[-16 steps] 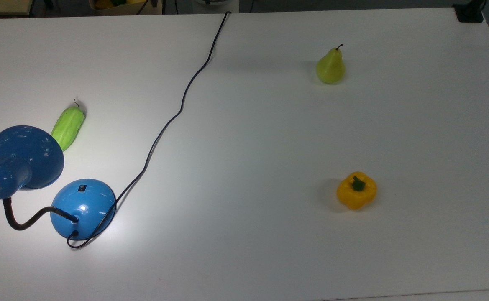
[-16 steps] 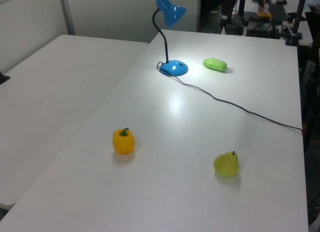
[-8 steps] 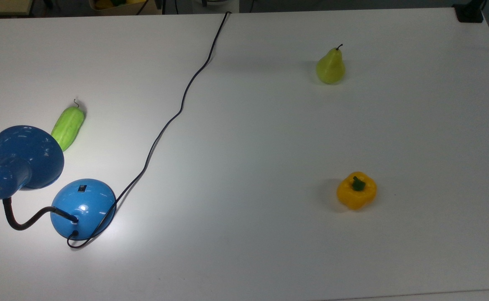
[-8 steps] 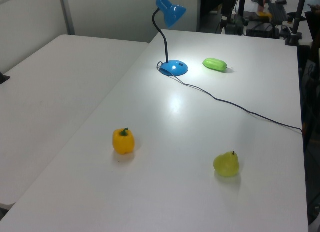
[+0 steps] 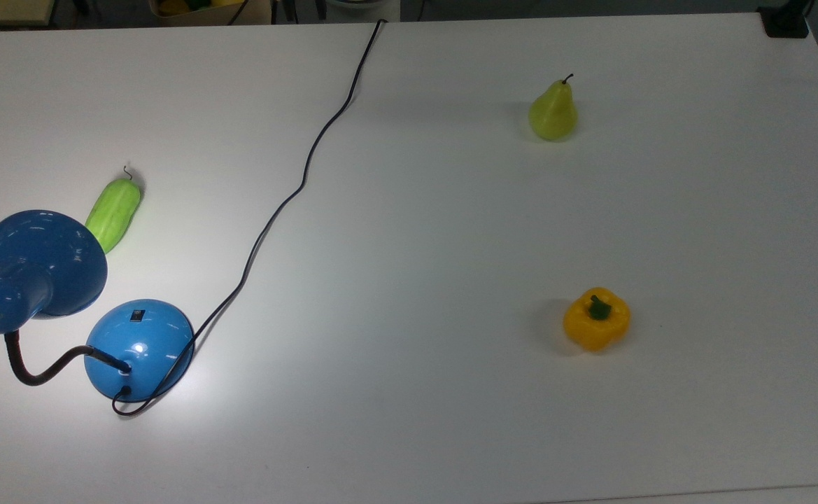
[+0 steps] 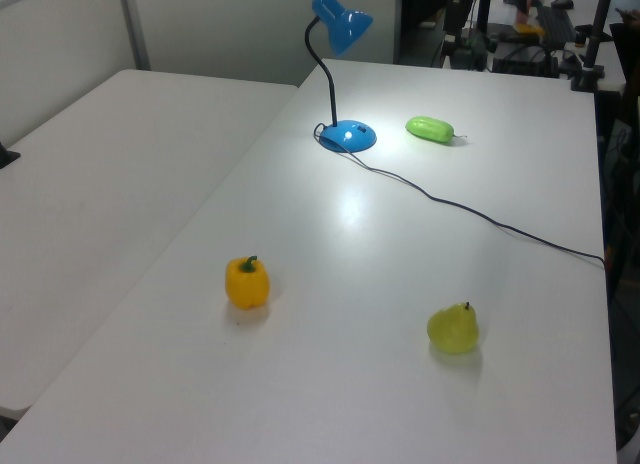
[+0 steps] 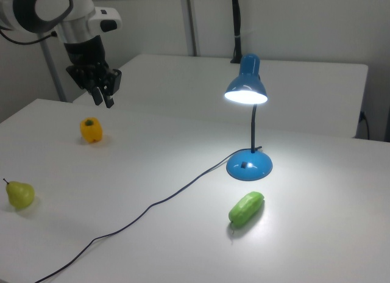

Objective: Turn off lamp

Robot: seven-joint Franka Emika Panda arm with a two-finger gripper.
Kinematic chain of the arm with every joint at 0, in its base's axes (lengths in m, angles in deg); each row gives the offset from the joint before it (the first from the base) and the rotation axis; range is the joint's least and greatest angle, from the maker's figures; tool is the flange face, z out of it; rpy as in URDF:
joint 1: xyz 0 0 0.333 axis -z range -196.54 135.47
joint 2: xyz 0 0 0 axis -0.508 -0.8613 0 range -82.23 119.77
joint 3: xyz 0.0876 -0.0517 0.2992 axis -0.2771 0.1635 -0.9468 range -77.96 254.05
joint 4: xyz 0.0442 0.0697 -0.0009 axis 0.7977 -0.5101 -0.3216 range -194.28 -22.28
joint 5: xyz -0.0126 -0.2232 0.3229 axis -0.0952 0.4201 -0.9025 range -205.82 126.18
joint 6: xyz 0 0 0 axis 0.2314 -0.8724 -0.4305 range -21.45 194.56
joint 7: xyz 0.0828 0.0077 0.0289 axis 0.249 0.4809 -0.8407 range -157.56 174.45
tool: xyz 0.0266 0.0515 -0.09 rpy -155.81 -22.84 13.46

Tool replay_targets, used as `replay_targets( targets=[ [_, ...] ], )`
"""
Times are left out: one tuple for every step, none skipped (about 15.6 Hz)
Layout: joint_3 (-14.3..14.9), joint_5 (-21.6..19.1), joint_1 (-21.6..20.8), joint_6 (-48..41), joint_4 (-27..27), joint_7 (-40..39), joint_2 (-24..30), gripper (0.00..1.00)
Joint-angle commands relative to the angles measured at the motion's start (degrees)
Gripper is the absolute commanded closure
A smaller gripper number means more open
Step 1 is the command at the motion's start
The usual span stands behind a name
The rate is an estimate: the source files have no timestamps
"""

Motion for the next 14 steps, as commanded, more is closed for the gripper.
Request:
replay_targets(
  targets=[
    [-0.3, -0.1, 0.0, 0.6, -1.6, -0.4, 1.4, 0.89],
    [-0.3, -0.2, 0.0, 0.7, -1.6, -0.9, 1.4, 0.96],
    [-0.3, -0.2, 0.0, 0.7, -1.6, -1.0, 1.4, 1.00],
    [-0.3, -0.4, 0.0, 0.7, -1.6, -0.9, 1.4, 1.00],
    [-0.3, -0.4, 0.0, 0.7, -1.7, -0.7, 1.4, 1.00],
    [-0.3, -0.4, 0.2, 0.7, -1.6, -0.4, 1.3, 1.00],
    [-0.3, -0.5, 0.2, 0.7, -1.6, -0.4, 1.3, 1.00],
    [-0.2, -0.5, 0.3, 0.8, -1.6, -0.7, 1.2, 1.00],
    [-0.2, -0.5, 0.3, 0.8, -1.6, -0.9, 1.0, 1.00],
    [-0.2, -0.5, 0.3, 0.8, -1.6, -0.9, 0.9, 1.00],
    [-0.2, -0.5, 0.3, 0.9, -1.6, -0.6, 0.6, 1.00],
    [-0.2, -0.5, 0.5, 0.9, -1.7, -0.8, 0.6, 1.00],
    [-0.1, -0.5, 0.6, 0.7, -1.9, -1.0, 0.5, 1.00],
    [0.0, -0.5, 0.7, 0.7, -2.8, -1.1, 0.4, 1.00]
  ],
)
